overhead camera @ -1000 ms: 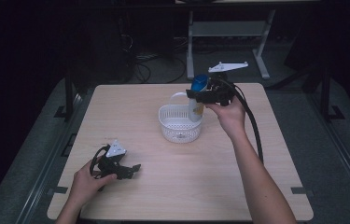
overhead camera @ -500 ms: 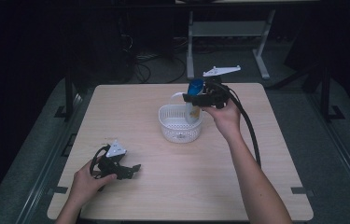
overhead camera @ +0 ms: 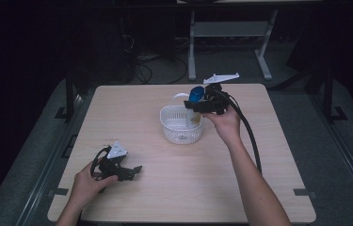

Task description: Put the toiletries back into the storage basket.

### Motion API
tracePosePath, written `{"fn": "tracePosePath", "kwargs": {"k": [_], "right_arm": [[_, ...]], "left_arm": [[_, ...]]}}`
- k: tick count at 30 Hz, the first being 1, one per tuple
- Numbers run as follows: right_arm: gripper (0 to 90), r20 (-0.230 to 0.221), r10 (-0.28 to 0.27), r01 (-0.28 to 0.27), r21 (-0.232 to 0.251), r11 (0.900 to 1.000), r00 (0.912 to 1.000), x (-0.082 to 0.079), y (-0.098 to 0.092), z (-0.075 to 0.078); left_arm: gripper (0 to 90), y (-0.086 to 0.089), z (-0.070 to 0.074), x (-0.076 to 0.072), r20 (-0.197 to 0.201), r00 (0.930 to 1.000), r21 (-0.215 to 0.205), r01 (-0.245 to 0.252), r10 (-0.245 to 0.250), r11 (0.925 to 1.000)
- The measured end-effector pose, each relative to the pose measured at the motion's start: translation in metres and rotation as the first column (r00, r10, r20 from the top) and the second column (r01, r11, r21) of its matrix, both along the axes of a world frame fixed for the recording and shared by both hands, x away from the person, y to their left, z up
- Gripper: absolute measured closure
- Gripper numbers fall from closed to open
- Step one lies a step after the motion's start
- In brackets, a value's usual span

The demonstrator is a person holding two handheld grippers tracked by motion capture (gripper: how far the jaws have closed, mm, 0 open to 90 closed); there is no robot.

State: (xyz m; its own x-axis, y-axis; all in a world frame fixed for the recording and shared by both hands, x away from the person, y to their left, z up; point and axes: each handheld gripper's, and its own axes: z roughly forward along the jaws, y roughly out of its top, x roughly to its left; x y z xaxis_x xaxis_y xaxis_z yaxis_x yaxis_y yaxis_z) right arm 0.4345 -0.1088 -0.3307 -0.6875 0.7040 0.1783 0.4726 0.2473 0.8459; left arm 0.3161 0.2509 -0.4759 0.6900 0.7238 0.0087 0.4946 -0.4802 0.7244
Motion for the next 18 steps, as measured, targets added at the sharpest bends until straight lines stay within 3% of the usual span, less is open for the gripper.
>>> {"fn": "tracePosePath", "kwargs": {"k": [18], "right_arm": [[34.5, -0.047, -0.009, 0.008, -0.023, 1.0, 0.9988, 0.001, -0.001, -0.031]], "left_arm": [[13.3, 0.0, 0.0, 0.0, -0.002, 1.0, -0.002, -0.002, 0.002, 1.0]]}}
